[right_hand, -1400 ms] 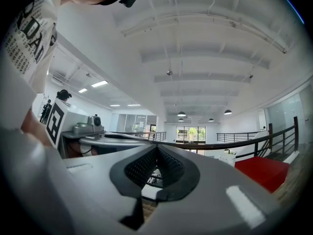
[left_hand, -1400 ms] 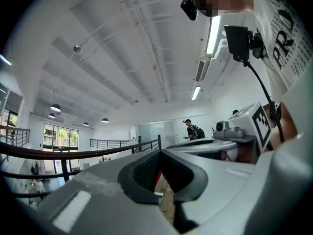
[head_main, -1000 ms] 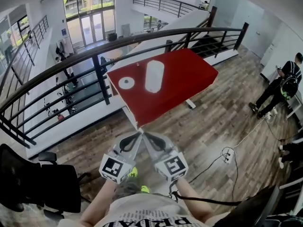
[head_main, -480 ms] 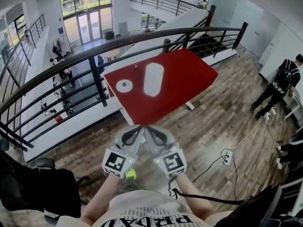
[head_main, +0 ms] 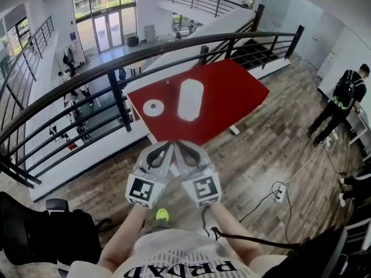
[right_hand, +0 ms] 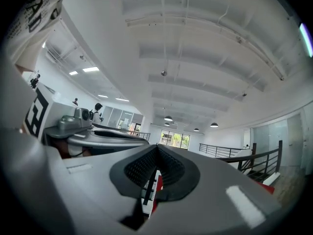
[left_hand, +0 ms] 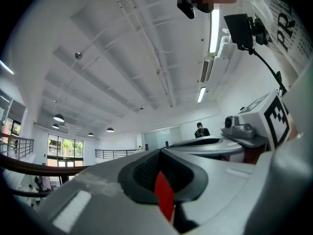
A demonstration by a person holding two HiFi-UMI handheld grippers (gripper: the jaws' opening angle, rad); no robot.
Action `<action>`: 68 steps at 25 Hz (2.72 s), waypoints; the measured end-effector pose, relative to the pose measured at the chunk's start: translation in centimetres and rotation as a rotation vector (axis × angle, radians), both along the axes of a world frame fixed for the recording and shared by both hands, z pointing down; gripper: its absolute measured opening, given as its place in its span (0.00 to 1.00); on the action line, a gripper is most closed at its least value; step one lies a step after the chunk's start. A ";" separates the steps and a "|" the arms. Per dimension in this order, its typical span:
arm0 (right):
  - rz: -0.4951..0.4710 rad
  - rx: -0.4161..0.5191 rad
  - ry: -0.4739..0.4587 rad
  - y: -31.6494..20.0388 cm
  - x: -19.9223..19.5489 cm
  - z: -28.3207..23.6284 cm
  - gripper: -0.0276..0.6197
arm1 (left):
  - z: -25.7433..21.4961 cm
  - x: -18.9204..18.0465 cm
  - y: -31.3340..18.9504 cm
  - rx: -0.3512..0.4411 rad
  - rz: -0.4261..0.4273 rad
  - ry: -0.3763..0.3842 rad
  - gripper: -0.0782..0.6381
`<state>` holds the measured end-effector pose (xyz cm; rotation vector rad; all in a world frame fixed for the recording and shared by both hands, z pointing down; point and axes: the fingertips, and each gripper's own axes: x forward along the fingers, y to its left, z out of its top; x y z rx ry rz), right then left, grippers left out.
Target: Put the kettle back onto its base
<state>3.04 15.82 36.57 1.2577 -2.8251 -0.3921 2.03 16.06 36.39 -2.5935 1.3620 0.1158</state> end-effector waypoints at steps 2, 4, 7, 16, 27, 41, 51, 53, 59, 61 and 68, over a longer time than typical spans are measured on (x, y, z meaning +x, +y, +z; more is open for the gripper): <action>0.009 0.000 -0.015 -0.8 -0.4 -0.3 0.05 | -0.2 -0.4 -0.7 -0.001 0.001 0.000 0.10; 0.017 -0.014 -0.031 -1.4 -0.6 -0.4 0.05 | 0.0 -0.7 -1.4 -0.003 0.011 -0.028 0.10; 0.029 -0.032 -0.045 -2.4 -0.9 -0.3 0.05 | 0.0 -0.9 -2.3 -0.016 0.024 -0.017 0.10; 0.072 -0.043 -0.068 -5.6 -1.5 0.4 0.05 | 0.6 -1.5 -5.3 -0.036 0.073 -0.004 0.10; 0.108 -0.050 -0.097 -11.1 -3.7 1.0 0.05 | 1.7 -3.8 -11.3 -0.037 0.087 -0.019 0.10; 0.131 -0.086 -0.088 -15.6 -3.5 2.0 0.05 | 2.8 -3.4 -14.9 -0.075 0.093 -0.013 0.10; 0.108 -0.095 -0.067 -22.3 -2.7 2.7 0.05 | 3.6 -2.6 -21.5 -0.088 0.059 -0.006 0.10; 0.105 -0.102 -0.058 -23.6 -2.5 3.2 0.05 | 4.0 -2.4 -22.8 -0.089 0.053 -0.003 0.10; 0.092 -0.102 -0.043 -26.9 -1.5 4.0 0.05 | 5.1 -1.5 -26.3 -0.099 0.035 0.005 0.10; 0.085 -0.098 -0.029 -27.8 -1.2 4.2 0.05 | 5.3 -1.2 -27.3 -0.097 0.030 -0.001 0.10; 0.090 -0.110 -0.002 -30.7 0.6 6.0 0.07 | 7.4 0.4 -30.5 -0.118 0.017 -0.008 0.10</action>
